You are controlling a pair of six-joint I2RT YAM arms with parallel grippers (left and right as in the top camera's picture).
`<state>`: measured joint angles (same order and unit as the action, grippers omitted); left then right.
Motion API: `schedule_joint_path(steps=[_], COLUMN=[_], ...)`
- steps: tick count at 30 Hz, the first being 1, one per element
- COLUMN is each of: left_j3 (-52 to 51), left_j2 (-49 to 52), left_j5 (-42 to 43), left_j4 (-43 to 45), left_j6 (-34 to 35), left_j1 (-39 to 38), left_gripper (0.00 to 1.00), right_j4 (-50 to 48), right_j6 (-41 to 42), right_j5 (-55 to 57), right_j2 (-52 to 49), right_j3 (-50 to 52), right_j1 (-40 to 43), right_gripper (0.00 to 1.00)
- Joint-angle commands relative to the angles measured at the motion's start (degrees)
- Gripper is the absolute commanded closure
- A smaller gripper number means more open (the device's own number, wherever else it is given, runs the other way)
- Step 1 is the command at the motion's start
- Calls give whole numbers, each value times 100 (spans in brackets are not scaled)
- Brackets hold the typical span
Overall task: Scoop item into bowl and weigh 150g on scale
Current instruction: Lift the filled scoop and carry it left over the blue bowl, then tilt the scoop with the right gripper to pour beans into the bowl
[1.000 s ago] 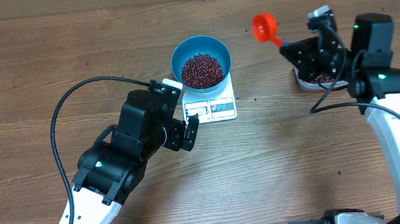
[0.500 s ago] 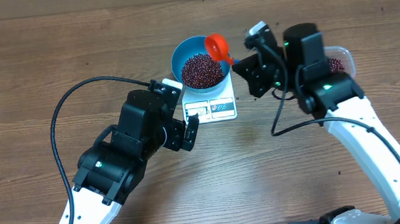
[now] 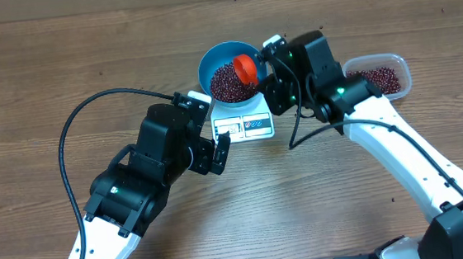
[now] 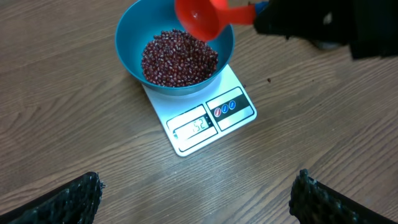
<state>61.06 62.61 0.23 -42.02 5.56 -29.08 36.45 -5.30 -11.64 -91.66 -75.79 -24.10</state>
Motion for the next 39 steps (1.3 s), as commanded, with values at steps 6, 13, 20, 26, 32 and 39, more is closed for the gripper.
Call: schedule_joint_path(steps=[6, 13, 20, 26, 32, 39], left_j3=[-37, -37, -37, -37, -37, -37], left_j2=[-2, -2, -2, -2, -2, -2], left_j5=[-44, -44, -44, -44, -44, -44], left_j4=[0, 0, 0, 0, 0, 0], left_j6=[-44, -44, -44, -44, -44, -44], left_j1=[39, 39, 39, 39, 39, 39], left_gripper=[0, 0, 0, 1, 0, 0], right_j4=[1517, 1814, 1694, 1443, 1464, 1447], right_j6=[107, 103, 101, 98, 81, 79], right_j5=[284, 280, 442, 459, 474, 382], right_j2=[-573, -1086, -1311, -1410, -1672, -1849], right_j3=[-1644, -2028, -2028, -2026, -2006, -2006], right_j1=[-28, -28, -28, -28, -28, -33], right_gripper=[97, 97, 96, 96, 96, 96])
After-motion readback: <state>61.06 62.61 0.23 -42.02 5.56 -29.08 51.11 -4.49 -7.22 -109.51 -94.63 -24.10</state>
